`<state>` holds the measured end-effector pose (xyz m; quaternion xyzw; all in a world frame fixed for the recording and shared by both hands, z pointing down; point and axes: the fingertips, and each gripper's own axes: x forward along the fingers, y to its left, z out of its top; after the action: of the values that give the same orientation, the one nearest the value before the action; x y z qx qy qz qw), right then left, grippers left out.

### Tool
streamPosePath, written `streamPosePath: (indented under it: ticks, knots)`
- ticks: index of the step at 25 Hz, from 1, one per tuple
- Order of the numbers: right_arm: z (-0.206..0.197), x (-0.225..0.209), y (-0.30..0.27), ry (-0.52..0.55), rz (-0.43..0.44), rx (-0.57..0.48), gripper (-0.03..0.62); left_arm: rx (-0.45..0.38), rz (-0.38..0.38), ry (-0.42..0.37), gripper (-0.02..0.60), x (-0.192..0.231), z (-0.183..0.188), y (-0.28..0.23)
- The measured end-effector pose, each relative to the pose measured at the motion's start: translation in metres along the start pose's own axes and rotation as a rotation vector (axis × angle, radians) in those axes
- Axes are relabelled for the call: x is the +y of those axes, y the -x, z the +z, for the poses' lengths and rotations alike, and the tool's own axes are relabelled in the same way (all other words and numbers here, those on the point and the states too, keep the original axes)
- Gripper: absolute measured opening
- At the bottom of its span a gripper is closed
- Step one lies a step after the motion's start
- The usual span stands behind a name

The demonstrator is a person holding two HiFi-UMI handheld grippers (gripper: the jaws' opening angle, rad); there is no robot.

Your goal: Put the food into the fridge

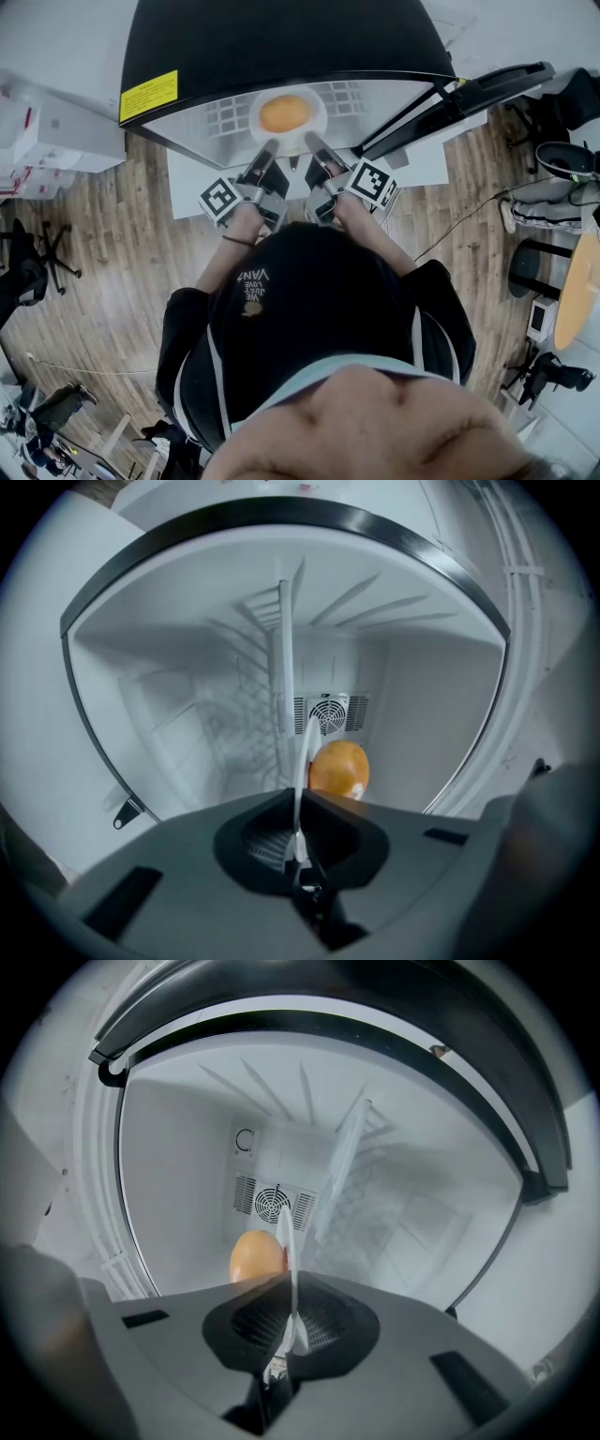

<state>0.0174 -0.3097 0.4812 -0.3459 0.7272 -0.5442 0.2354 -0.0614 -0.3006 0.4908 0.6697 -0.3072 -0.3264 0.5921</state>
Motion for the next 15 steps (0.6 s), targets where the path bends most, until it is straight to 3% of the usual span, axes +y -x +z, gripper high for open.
streamPosePath:
  ticks: [5,10,15]
  knots:
    - [0.003,-0.008,-0.002,0.011,-0.038,0.008,0.02,-0.011,0.0,0.012,0.023,0.001,0.004,-0.004]
    - [0.008,-0.003,-0.009,-0.008,0.005,0.004,0.02,-0.018,-0.006,0.026,0.023,0.0,0.006,-0.009]
    - [0.013,-0.006,-0.01,0.002,-0.015,0.005,0.02,-0.028,-0.012,0.051,0.023,-0.002,0.008,-0.014]
